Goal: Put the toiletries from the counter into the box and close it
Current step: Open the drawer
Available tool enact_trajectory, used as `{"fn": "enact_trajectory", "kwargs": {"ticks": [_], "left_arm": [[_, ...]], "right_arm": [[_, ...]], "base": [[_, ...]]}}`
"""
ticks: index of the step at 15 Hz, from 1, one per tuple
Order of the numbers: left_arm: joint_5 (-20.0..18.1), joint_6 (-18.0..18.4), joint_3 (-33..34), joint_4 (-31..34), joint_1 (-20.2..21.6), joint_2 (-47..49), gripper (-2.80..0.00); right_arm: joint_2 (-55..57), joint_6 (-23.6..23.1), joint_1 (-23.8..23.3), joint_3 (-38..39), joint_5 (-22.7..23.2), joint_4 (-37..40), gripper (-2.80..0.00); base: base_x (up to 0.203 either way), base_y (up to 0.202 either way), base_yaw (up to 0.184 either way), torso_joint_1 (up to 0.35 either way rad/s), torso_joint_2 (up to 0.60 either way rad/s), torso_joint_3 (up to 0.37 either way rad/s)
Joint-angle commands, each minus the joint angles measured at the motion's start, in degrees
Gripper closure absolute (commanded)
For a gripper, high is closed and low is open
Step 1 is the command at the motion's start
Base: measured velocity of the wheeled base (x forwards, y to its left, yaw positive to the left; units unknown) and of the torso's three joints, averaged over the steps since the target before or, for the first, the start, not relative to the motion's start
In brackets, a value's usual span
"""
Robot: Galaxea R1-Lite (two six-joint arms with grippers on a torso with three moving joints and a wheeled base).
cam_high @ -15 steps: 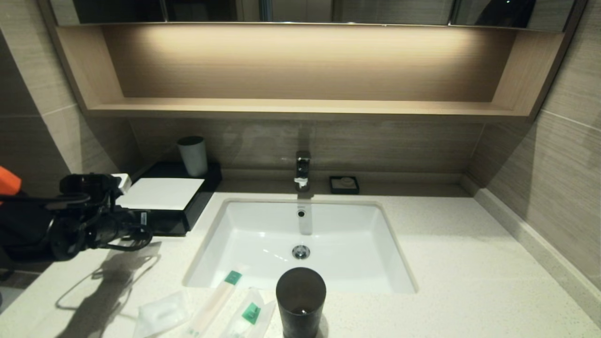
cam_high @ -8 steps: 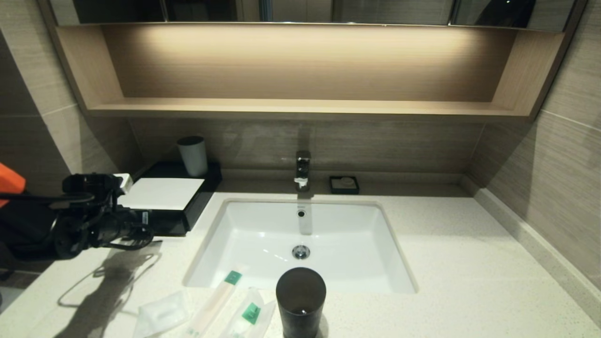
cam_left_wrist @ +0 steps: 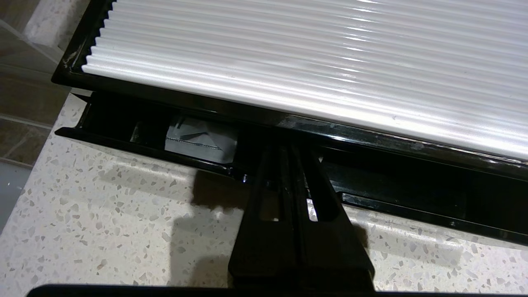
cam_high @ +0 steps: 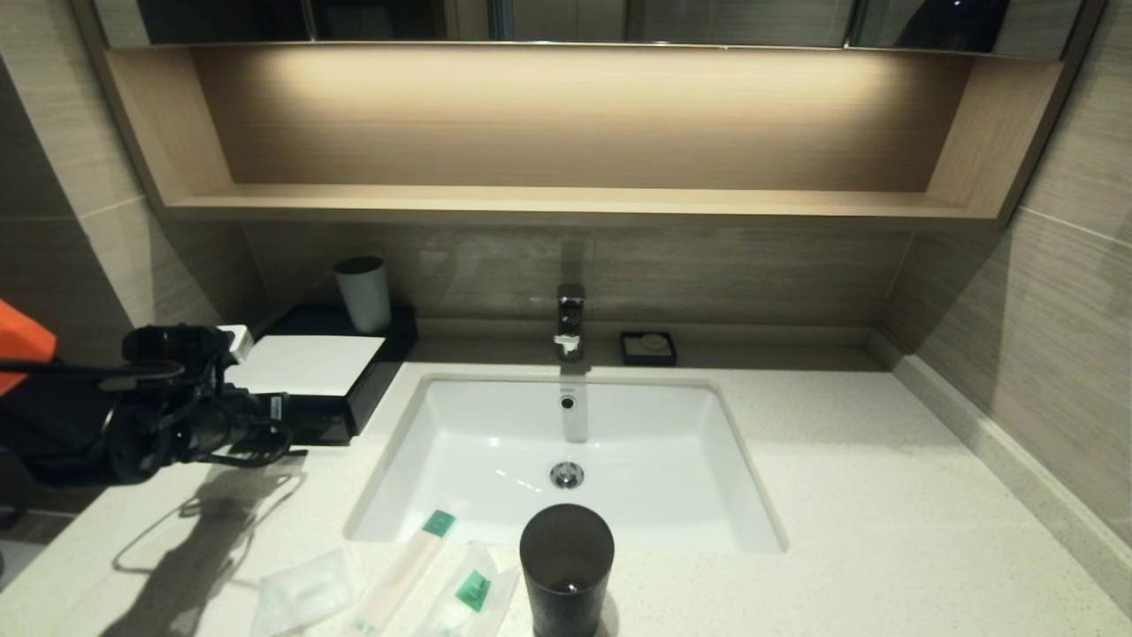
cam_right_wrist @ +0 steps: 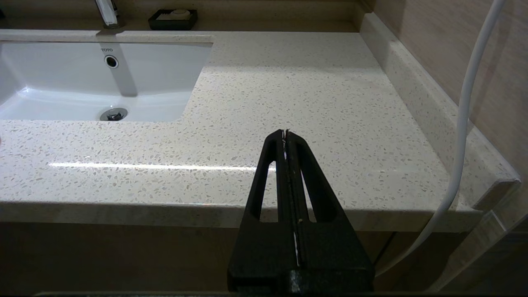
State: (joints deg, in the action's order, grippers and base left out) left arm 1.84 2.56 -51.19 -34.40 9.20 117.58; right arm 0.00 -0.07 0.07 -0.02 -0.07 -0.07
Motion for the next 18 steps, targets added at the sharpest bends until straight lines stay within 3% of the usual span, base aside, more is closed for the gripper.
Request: {"fn": "enact_trajectory", "kwargs": {"ticks": [1, 8, 18], "left_arm": [[0.1, 0.0, -0.5, 0.1, 0.0, 0.5, 0.0], [0.1, 0.0, -1.5, 0.6, -0.2, 1.2, 0.0], [0.0, -0.2, -8.1, 11.5, -0.4, 1.1, 0.0]], "right_arm": [[0.0, 0.0, 0.0, 0.1, 0.0, 0.0, 0.0], [0.0, 0.0, 0.0, 0.1, 0.0, 0.0, 0.0], [0.0, 0.0, 0.0, 0.1, 0.0, 0.0, 0.0]], "base": [[0.0, 0.0, 0.0, 0.0, 0.0, 0.0], [0.0, 0.0, 0.0, 0.0, 0.0, 0.0], [0.0, 0.0, 0.0, 0.0, 0.0, 0.0]]}}
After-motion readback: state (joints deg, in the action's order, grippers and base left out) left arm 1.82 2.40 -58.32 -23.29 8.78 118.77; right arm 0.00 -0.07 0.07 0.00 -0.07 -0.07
